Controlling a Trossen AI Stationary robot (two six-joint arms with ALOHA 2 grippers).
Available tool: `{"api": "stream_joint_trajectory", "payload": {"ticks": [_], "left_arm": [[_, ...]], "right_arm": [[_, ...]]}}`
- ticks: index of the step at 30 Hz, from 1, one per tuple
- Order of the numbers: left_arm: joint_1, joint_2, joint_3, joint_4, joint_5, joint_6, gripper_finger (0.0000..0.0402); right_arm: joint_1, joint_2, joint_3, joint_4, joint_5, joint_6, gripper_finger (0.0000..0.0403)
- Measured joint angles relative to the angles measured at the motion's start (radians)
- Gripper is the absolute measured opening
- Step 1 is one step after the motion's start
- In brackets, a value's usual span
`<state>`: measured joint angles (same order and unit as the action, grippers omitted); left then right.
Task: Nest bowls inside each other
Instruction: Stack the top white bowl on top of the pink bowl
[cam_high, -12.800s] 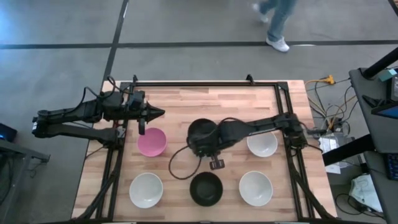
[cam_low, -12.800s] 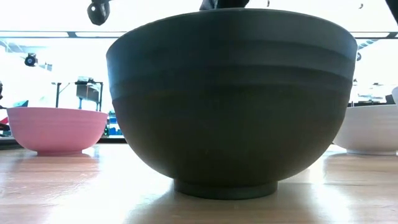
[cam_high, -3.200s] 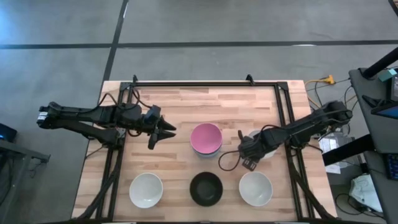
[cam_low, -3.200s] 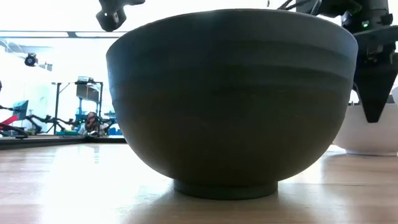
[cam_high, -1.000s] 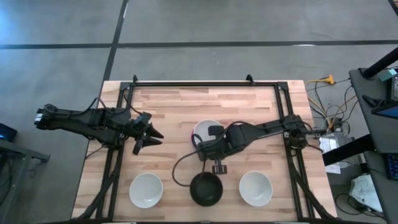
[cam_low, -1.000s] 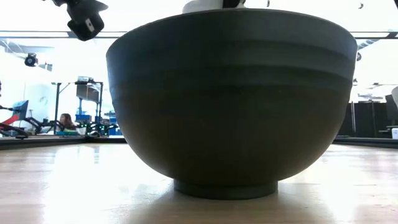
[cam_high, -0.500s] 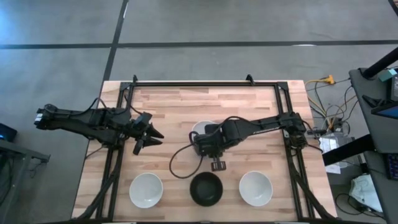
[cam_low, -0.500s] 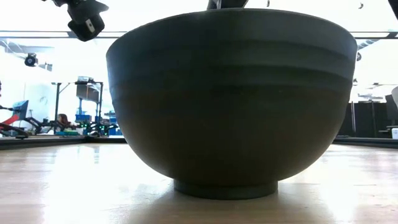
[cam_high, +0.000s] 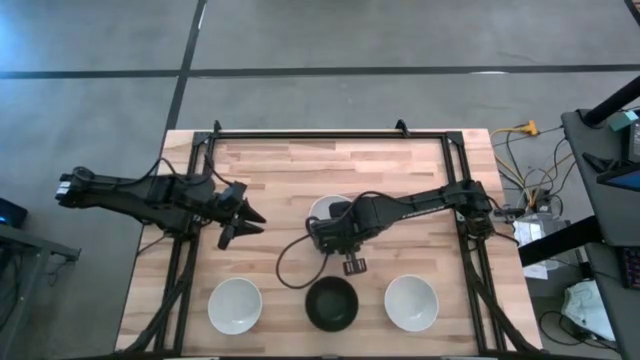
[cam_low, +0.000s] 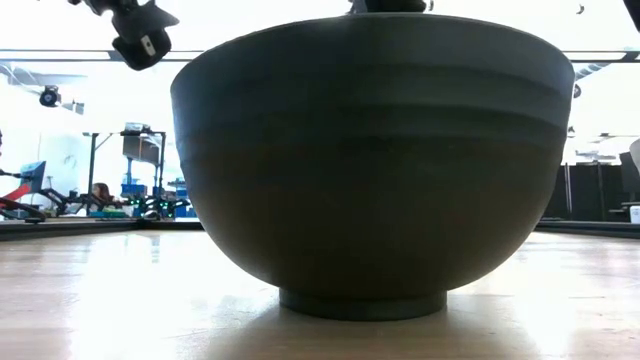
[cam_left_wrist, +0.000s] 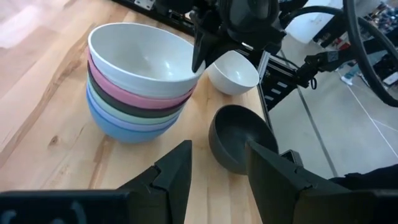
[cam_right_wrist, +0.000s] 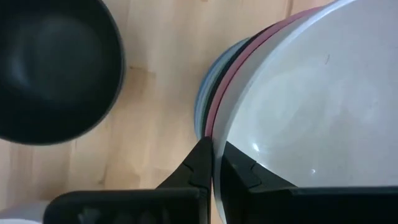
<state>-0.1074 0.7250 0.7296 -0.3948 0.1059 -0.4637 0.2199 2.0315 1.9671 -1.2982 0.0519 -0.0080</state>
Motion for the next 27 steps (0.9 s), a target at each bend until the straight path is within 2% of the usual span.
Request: {"api": "stream_joint_trajectory", "payload": {"ticks": [8,14,20,24,27], "left_arm": [[0.0,0.026,0.001,0.028,0.001,0.0,0.0134],[0.0,0.032,0.001,0.029,0.016,-0.002,0.0134],[0.0,0.029,0.002,0.047,0.02,-0.002,0.0134],[0.0,0.032,0.002,0.047,0.02,-0.002,0.0134],[0.0,0.034,0.0,0.049,0.02,-0.002,0.0134]], "right_arm": [[0.0,0.0,-0.004,0.0,-0.007,-0.03,0.0016],[0.0,0.0,0.025,-0.011,-0.018,0.024,0.0064],[0.0,-0.01,0.121,-0.044,-0.026,0.119,0.0106],[0.002,-0.035,0.139,-0.001,-0.018,0.201,0.01],[0.002,-0.031,0.119,0.036,-0.018,0.214,0.0069]]}}
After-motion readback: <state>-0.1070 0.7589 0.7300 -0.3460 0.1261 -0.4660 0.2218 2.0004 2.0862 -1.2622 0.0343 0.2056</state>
